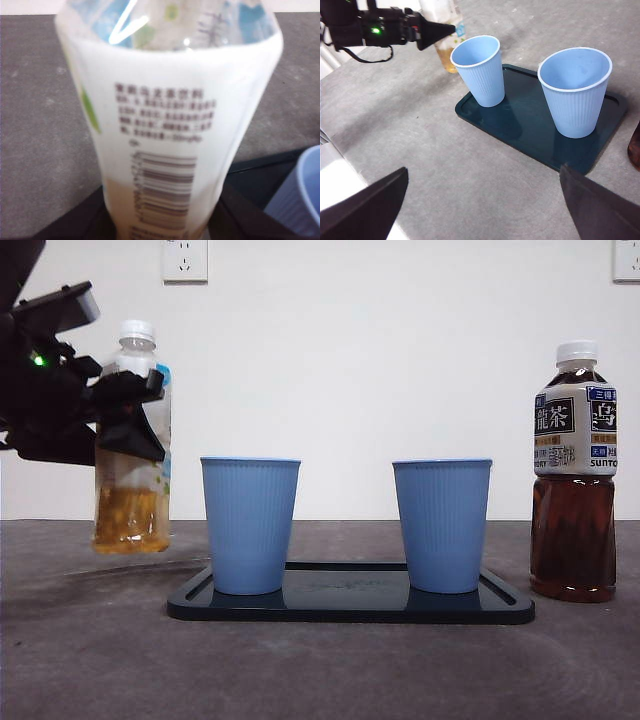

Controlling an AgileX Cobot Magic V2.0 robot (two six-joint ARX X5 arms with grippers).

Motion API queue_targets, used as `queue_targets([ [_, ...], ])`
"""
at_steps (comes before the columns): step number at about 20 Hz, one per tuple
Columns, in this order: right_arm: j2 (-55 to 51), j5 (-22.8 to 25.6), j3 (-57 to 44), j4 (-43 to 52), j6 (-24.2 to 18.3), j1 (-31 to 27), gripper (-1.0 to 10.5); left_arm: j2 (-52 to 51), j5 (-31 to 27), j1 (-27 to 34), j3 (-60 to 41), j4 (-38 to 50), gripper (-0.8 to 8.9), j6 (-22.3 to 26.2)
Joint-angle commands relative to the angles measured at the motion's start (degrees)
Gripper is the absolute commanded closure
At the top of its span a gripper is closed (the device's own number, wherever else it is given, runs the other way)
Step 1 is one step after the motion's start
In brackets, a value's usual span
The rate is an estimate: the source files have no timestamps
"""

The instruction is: Pour the drink into the cup

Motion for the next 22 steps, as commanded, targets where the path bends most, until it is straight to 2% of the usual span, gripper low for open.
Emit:
queue_targets([
  [1,0.2,0.3,1.0,0.6,0.7,0.3,4.6,2.2,0.2,0.0,0.9,4.1,6.92,1.0],
  [10,0.2,1.5,1.0,0.6,0.6,0.3,4.6,4.8,0.2,0.0,0.9,3.5,6.86,1.2],
  [14,0.2,1.4,1.0,0.6,0.6,0.3,4.6,4.7,0.2,0.0,0.9,2.1,5.38,1.0],
  [18,0.2,1.4,1.0,0.6,0.4,0.3,4.6,4.7,0.2,0.0,0.9,-2.0,5.21,1.0],
  [20,0.2,1.4,1.0,0.6,0.2,0.3,4.6,4.6,0.2,0.0,0.9,-3.3,4.3,1.0],
  [22,0.2,1.4,1.0,0.6,0.1,0.3,4.6,3.9,0.2,0.0,0.9,-4.5,3.91,1.0],
])
